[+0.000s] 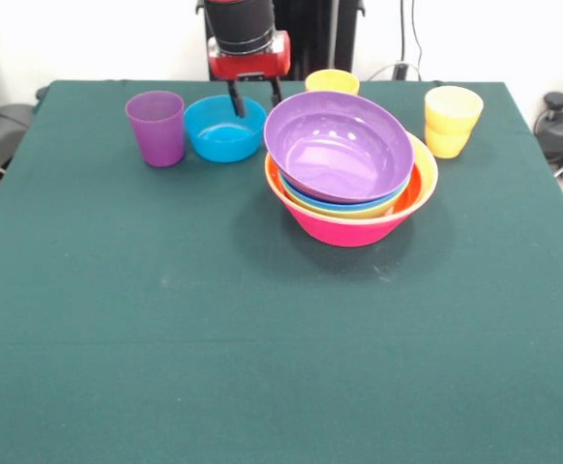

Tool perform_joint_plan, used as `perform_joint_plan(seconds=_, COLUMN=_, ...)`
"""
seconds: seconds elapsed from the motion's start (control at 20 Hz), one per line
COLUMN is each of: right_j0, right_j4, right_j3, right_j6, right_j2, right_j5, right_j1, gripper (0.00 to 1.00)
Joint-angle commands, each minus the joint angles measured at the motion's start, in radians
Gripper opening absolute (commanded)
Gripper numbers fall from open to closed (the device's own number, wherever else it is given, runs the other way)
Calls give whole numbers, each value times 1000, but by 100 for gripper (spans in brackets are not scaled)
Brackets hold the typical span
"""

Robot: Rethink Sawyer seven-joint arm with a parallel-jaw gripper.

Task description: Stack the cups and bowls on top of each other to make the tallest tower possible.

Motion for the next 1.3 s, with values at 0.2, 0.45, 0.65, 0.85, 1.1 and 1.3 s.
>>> perform_joint_plan(seconds=0.2, right_j0=48, right_j4=-82, right_j3=-138, right_j6=-87, right_j2=-30, right_j5=27, right_j1=54, gripper=100)
perform_joint_plan(seconds=0.45, right_j0=74, right_j4=-116, right_j3=-174, right_j6=-61, right_j2=-58, right_j5=-19, right_j1=106, gripper=100)
perform_joint_plan(seconds=0.65, right_j0=83, right_j4=-133, right_j3=-199, right_j6=-54, right_j2=-69, right_j5=-40, right_j1=136, gripper=100)
perform_joint_plan(seconds=0.85, right_j0=87, right_j4=-138, right_j3=-218, right_j6=-56, right_j2=-73, right_j5=-49, right_j1=157, gripper=100)
perform_joint_plan(seconds=1.1, right_j0=77, right_j4=-148, right_j3=-221, right_j6=-53, right_j2=-63, right_j5=-85, right_j1=163, gripper=100)
perform_joint_plan(seconds=1.3, right_j0=68, right_j4=-141, right_j3=-217, right_j6=-59, right_j2=-54, right_j5=-86, right_j1=163, gripper=0)
